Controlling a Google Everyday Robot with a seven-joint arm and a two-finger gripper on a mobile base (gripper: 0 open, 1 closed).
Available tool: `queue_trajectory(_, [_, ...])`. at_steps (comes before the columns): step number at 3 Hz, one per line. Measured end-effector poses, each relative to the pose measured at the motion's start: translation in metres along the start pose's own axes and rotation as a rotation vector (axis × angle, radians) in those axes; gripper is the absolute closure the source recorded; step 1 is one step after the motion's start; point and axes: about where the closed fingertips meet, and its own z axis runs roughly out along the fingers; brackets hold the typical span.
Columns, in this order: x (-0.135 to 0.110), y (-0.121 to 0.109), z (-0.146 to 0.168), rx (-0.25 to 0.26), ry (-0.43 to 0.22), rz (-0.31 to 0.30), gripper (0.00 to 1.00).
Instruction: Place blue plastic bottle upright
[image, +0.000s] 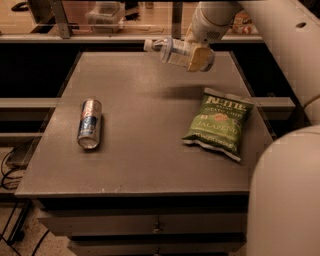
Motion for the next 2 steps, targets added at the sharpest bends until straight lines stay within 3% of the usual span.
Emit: queue_trajectory(2, [-0.038, 0.019, -0.027, 0.103, -0.2, -0.003, 1.0])
